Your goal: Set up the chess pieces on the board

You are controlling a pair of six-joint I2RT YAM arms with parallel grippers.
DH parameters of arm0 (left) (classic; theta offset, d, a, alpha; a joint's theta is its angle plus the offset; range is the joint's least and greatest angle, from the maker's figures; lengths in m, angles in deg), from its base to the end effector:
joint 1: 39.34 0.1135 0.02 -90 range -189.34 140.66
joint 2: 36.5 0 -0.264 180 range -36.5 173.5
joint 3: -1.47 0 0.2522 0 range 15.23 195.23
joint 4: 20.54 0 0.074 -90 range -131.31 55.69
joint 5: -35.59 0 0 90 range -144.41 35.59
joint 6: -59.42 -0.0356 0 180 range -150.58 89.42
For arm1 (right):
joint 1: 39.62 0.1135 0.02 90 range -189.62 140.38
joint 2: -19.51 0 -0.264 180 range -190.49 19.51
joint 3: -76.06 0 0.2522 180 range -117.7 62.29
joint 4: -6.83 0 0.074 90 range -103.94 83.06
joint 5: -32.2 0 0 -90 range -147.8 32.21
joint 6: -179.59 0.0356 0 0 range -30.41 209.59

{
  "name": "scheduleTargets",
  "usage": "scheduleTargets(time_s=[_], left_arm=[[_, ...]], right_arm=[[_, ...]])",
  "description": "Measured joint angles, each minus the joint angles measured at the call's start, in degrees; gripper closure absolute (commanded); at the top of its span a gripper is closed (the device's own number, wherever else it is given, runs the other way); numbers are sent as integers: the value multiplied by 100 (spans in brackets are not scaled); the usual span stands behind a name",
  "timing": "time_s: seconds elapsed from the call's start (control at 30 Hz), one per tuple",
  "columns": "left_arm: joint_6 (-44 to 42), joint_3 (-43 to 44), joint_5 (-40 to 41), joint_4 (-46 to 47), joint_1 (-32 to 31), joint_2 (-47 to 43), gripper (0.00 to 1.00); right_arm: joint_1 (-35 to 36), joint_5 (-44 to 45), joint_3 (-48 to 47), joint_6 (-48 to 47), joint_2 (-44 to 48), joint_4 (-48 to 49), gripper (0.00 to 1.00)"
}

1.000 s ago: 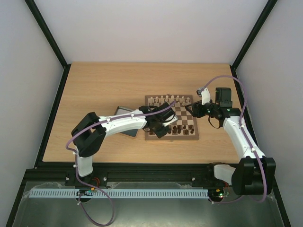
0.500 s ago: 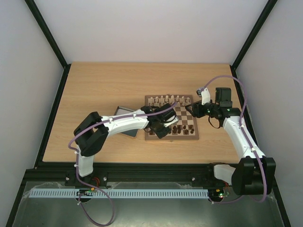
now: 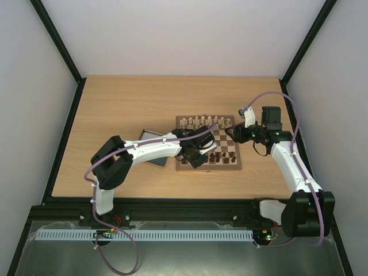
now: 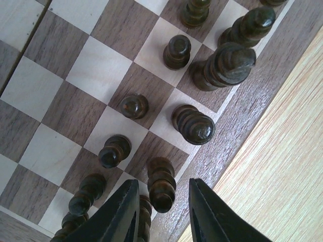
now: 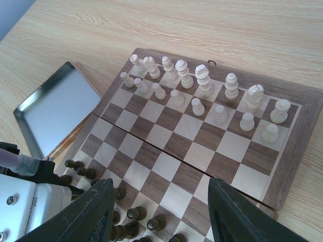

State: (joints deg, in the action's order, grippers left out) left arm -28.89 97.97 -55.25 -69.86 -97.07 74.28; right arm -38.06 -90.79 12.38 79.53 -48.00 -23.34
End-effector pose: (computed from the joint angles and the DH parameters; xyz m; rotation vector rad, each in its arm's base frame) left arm 0.2168 -0.3442 0.2000 1.2862 2.4070 -0.3346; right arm 0.2561 0.0264 0.2825 -0.5356 2.0332 0.5315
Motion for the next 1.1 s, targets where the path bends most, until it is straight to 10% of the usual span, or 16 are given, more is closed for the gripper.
scheduleTargets(time_s=[0.3, 0.43, 0.6, 0.7, 1.1], left_arm=[[-42, 17, 98, 7, 44, -330, 49], [-127, -13, 109, 35, 247, -804, 2], [-107, -269, 151, 203, 780, -1453, 1], [-7, -584, 310, 354, 1088, -1816, 1], [654, -1209, 1078, 955, 2651, -3198, 1]], right_arm=[[0, -24, 0, 9, 0, 0, 47], [0, -22, 0, 11, 4, 0, 47], [0, 42, 0, 48, 48, 4, 35], [0, 254, 0, 240, 111, 42, 3], [0, 1878, -739, 1637, 505, 476, 1]])
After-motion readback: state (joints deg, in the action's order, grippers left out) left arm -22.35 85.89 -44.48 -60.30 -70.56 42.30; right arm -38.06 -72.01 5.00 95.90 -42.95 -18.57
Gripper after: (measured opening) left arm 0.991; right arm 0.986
